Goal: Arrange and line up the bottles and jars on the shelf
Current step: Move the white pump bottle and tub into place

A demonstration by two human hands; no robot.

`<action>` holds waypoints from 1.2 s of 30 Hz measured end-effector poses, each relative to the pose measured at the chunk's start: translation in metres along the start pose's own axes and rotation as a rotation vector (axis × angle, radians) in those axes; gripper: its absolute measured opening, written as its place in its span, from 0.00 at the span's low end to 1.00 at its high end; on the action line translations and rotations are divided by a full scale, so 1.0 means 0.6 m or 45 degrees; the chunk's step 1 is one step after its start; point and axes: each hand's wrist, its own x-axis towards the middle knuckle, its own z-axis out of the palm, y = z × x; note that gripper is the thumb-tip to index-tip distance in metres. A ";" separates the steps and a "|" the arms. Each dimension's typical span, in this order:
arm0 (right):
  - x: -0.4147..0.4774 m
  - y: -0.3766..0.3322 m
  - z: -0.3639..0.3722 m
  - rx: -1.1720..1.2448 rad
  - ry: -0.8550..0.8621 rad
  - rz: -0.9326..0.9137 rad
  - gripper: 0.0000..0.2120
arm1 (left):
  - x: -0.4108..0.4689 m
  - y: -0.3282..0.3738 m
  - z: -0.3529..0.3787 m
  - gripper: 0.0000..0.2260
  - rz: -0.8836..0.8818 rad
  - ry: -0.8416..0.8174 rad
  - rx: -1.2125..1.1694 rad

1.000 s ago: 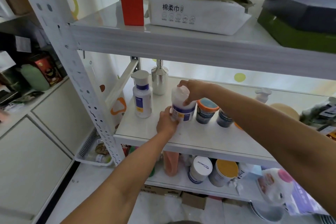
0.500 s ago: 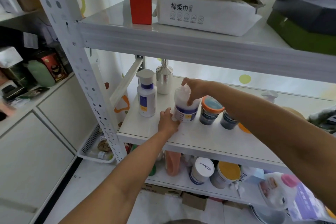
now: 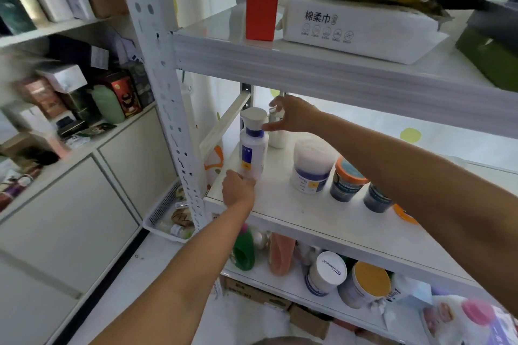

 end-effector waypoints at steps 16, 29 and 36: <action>0.017 -0.037 0.006 -0.125 -0.059 -0.003 0.26 | 0.002 0.039 -0.014 0.20 0.292 -0.283 -0.043; -0.008 -0.001 -0.019 -0.082 -0.112 -0.012 0.27 | 0.009 0.041 -0.006 0.25 0.446 -0.436 0.177; -0.005 0.001 -0.034 0.273 0.041 0.158 0.24 | 0.056 0.023 -0.018 0.21 0.541 -0.507 0.320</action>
